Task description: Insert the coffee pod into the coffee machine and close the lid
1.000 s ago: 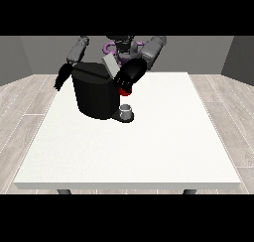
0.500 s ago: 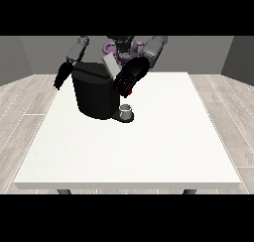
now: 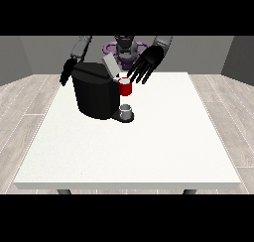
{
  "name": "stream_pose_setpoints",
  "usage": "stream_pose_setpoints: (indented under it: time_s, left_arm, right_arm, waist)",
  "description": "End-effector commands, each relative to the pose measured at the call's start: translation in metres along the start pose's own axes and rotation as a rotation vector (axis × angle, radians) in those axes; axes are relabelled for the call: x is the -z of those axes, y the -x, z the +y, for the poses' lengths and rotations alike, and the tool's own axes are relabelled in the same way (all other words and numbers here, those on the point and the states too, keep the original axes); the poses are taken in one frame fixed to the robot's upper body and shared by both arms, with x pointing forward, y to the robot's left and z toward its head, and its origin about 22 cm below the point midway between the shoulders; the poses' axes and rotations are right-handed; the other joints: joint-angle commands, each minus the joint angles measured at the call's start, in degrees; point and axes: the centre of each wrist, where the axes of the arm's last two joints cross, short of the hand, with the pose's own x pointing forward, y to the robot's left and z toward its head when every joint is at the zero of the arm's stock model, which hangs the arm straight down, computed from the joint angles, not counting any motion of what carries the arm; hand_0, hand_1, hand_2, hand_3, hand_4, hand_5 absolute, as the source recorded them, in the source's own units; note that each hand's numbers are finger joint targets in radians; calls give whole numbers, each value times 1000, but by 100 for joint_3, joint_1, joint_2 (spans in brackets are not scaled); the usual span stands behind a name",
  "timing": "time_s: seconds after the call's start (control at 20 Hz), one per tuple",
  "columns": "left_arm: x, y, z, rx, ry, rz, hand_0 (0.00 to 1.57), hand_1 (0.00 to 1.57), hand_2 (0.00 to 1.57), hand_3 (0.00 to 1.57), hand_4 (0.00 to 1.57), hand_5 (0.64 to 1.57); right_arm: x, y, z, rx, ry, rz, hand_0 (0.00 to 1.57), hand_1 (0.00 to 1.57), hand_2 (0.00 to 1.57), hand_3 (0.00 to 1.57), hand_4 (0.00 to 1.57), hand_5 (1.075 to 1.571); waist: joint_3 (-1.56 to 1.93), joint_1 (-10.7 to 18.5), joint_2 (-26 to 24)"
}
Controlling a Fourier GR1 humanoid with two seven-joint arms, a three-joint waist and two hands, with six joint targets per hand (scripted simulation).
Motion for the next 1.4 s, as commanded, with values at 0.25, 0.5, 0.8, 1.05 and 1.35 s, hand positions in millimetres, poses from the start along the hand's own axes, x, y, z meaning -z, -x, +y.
stream_pose_setpoints:
  time_s: [0.25,0.5,0.8,1.05,1.35]
  left_arm:
    - [-2,-12,-85,-487,44,-80,0,0,151,0,0,1571]
    - [-55,24,-192,-990,-22,65,0,0,0,0,408,1571]
    - [-111,22,-276,-1154,123,161,0,0,0,0,421,1571]
    - [-136,27,-292,-1156,134,246,0,0,0,0,389,1571]
    - [-127,5,-289,-1238,99,217,0,0,0,0,353,1571]
  right_arm:
    - [-36,57,-7,16,33,170,0,0,0,0,0,1571]
    - [-55,77,-41,4,77,217,0,0,0,0,0,1571]
    - [-53,62,-26,110,-30,152,0,0,0,0,0,1571]
    - [-36,27,-29,55,-119,92,0,0,0,0,62,1571]
    - [-17,18,-53,-12,-133,23,0,0,0,0,80,1571]
  waist:
    - [-15,769,-1318]
    - [-34,1262,-1892]
    - [-9,1821,-2836]
    - [-8,1838,-3084]
    - [-5,2110,-2780]
